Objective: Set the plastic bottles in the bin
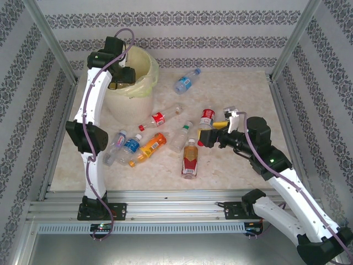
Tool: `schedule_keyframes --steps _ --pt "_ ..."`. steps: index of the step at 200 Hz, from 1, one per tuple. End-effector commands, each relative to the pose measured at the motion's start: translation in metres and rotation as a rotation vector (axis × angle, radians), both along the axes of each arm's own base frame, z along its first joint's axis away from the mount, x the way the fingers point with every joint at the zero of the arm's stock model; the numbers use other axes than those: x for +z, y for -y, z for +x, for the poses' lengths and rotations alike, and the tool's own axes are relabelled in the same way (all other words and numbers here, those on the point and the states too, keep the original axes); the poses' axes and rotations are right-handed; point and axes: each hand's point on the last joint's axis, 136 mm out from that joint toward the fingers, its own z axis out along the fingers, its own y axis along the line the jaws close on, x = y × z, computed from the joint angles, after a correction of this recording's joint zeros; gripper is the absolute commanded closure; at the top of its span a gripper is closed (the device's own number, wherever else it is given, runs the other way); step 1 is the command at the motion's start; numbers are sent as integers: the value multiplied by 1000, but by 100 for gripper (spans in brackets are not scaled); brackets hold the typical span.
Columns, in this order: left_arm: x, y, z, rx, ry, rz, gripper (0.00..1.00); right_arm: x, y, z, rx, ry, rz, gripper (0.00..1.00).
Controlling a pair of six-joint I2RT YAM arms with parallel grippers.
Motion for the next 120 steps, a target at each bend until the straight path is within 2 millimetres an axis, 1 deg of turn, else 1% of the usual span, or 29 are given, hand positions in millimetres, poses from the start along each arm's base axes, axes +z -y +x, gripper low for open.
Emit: schedule_keyframes --steps 1,28,56,91,106,120 --pt "0 -10 -4 26 -19 16 33 -5 1 -2 -6 -2 -13 2" --pt "3 -7 -5 29 -14 -6 27 -4 5 -2 -24 5 -23 2" --pt "15 -6 -8 28 13 -16 19 -5 4 -1 -23 1 -28 2" --pt "40 0 -15 10 68 -58 11 -8 2 1 -24 -14 -16 2" --pt "53 3 -18 -5 102 -81 10 -9 4 1 -39 -23 -11 2" --pt "66 11 -21 -38 135 -114 8 -14 9 5 -82 -47 -18 2"
